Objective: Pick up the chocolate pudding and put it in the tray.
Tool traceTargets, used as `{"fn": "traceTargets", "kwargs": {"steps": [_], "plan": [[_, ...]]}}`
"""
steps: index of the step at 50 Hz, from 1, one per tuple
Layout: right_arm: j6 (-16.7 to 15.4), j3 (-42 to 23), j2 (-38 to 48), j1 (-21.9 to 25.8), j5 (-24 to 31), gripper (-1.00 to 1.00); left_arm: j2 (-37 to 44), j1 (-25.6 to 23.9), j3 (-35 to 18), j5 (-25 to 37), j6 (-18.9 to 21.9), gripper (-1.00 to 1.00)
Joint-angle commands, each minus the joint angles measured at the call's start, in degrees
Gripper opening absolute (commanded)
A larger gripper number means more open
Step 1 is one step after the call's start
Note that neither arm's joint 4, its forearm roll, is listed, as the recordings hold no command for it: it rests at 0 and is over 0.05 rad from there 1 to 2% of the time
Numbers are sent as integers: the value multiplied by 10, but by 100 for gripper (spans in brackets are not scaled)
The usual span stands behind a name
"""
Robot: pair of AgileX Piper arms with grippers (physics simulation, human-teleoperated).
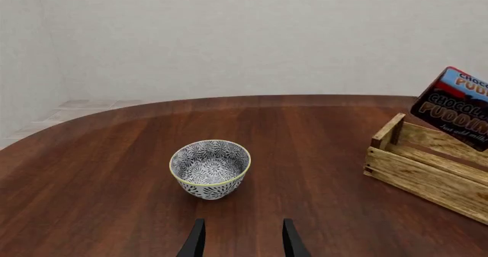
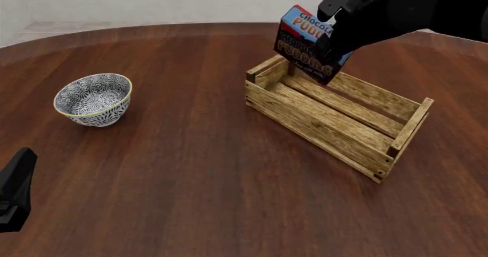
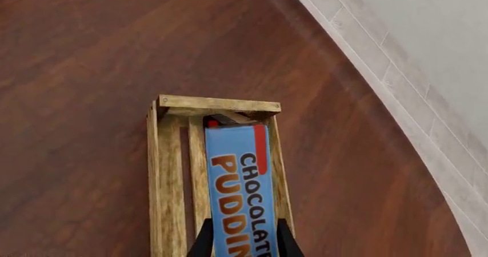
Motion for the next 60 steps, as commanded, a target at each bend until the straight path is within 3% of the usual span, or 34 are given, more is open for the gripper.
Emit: {"fn": "traceTargets", "kwargs": {"steps": [1, 23, 60], "plan": [[14, 18, -3, -8, -10, -100, 0, 0, 0, 0, 0, 100], [7, 43, -13, -31, -18, -100, 0, 0, 0, 0, 0, 100], [9, 59, 21, -30, -38, -100, 0, 0, 0, 0, 0, 100]]}}
